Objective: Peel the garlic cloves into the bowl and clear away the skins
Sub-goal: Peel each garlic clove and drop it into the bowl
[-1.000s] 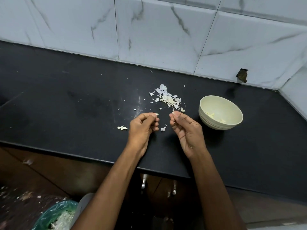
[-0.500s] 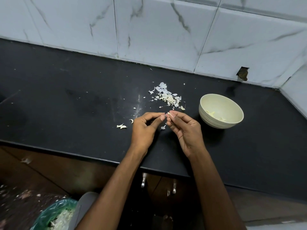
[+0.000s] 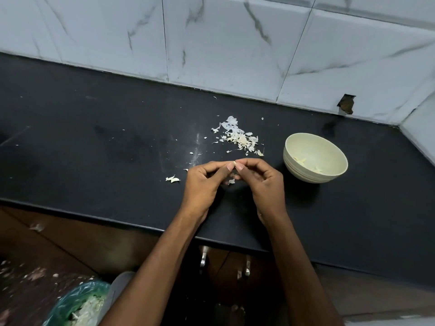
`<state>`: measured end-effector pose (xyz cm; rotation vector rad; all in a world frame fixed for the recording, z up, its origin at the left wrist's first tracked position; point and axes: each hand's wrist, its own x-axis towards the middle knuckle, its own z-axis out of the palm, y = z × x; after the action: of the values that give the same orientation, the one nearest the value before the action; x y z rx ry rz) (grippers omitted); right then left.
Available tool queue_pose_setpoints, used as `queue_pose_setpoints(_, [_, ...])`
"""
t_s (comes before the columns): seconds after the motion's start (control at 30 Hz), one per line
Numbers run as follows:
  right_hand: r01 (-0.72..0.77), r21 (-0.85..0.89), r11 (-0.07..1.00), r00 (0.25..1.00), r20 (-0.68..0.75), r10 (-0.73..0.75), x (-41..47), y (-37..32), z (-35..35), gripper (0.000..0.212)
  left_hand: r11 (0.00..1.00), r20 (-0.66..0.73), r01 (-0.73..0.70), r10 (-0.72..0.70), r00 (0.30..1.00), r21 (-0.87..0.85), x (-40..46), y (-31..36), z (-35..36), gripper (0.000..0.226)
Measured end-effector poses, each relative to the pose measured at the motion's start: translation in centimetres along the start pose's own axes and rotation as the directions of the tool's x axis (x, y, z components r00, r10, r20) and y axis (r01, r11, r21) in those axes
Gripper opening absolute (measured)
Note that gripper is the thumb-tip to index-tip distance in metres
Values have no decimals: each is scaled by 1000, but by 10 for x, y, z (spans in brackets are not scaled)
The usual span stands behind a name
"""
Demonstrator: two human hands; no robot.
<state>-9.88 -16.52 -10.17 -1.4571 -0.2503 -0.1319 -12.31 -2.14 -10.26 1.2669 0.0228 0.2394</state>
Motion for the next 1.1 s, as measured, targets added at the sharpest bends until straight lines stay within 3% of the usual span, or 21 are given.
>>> queue_pose_setpoints(0.3, [57,-26,998,998,-11,-57,-2,0,3,10,997,-29,-63,65,997,55,1,-1,-1,10])
queue_pose_setpoints(0.8, [64,-41,997,997,-34,-66,-2,-1,2,9,1000,-25,-4,5,1000,14,2,2,0,8])
queue_pose_setpoints(1.1, [-35,15,999,999,-4,35,-1,-2,5,5,997,-91,-7,13,996,76,2,0,2,8])
